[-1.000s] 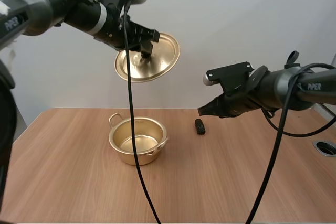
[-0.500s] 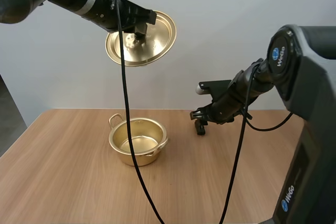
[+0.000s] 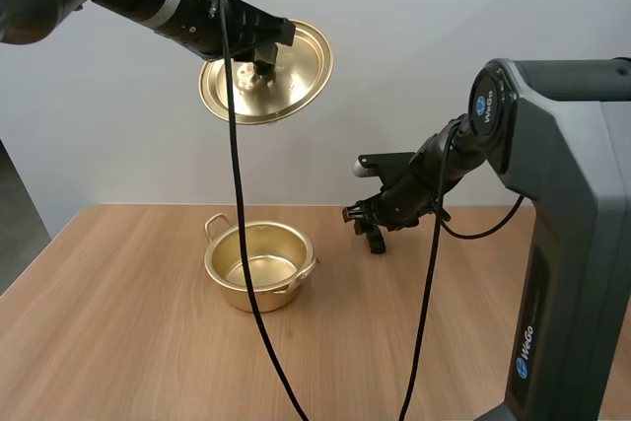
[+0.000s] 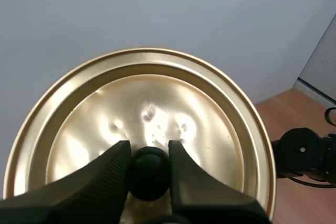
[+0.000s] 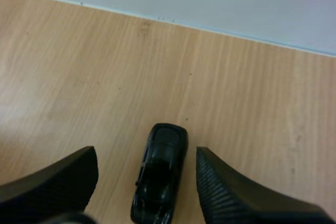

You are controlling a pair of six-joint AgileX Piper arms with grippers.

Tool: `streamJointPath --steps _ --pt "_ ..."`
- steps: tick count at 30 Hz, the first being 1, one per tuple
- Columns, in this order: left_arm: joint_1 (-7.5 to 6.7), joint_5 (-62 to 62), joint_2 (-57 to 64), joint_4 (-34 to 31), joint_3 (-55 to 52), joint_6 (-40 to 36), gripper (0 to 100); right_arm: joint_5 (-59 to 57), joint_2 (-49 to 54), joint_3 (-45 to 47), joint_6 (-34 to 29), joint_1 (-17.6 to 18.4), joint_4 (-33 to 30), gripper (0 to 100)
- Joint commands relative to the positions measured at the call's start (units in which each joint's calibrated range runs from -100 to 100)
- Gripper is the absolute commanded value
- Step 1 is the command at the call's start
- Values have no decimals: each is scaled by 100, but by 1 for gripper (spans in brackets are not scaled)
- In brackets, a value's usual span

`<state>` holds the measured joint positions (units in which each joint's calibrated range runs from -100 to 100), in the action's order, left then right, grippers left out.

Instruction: Open the pot, put the car inside, and close it

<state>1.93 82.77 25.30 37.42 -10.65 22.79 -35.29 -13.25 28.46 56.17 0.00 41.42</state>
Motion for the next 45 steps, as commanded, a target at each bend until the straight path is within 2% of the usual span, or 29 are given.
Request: streamJointPath --steps 1,2,3,4,5,9,13,15,18,22,27,33,34,35,37,38,39,40,41,42,43,44,45 --pt "1 10 2 3 -2 3 0 61 -226 -61 5 34 -3 76" --pt "1 58 2 3 -2 3 0 74 -294 -72 5 41 -3 61" --pt "1 58 2 3 -2 3 0 74 -359 -72 5 41 -35 40" --pt "1 54 2 3 -2 3 0 74 -385 -72 5 41 -100 14" --pt "1 54 2 3 -2 3 0 104 -422 -72 5 41 -192 0" --pt "127 117 2 31 -2 3 0 286 -210 -76 -6 41 -334 0" --pt "262 117 2 307 -2 30 0 -375 712 -76 241 71 167 0" --pt "302 132 2 547 -2 138 0 -1359 1249 -76 848 103 823 0" --pt "309 132 2 646 -2 210 0 -3439 1798 -76 1728 146 1797 0" --pt "309 154 2 649 -2 263 0 -5387 1927 -50 2178 330 2179 0" --pt "309 154 2 696 -2 273 0 -5278 1627 380 2723 774 2175 0" --pt "309 247 2 696 -2 305 0 -4378 1053 547 2746 1126 1720 0" --pt "309 247 2 696 -2 305 0 -4260 1037 547 2721 1122 1692 12" --pt "309 247 2 696 -2 305 0 -4156 1035 547 2708 1122 1692 31" --pt "309 245 2 715 -2 305 0 -3994 1035 547 2663 1122 1775 78" --pt "309 245 2 715 -2 305 0 -3945 1035 547 2663 1122 1839 94" --pt "309 245 2 715 -2 305 0 -3902 1035 547 2663 1122 1851 97" --pt "309 245 2 715 -2 305 0 -3811 1046 547 2652 1122 1851 88" --pt "309 245 2 715 -2 305 0 -3671 1046 547 2598 1122 1831 73" --pt "309 245 2 700 -2 305 0 -3483 1054 547 2570 1122 1816 46" --pt "309 245 2 668 -2 305 0 -3268 1060 547 2504 1114 1804 13" --pt "309 288 2 606 -2 305 0 -3016 1089 547 2412 1089 1788 0" --pt "309 344 2 531 -2 305 0 -2780 1104 547 2317 1069 1735 0"
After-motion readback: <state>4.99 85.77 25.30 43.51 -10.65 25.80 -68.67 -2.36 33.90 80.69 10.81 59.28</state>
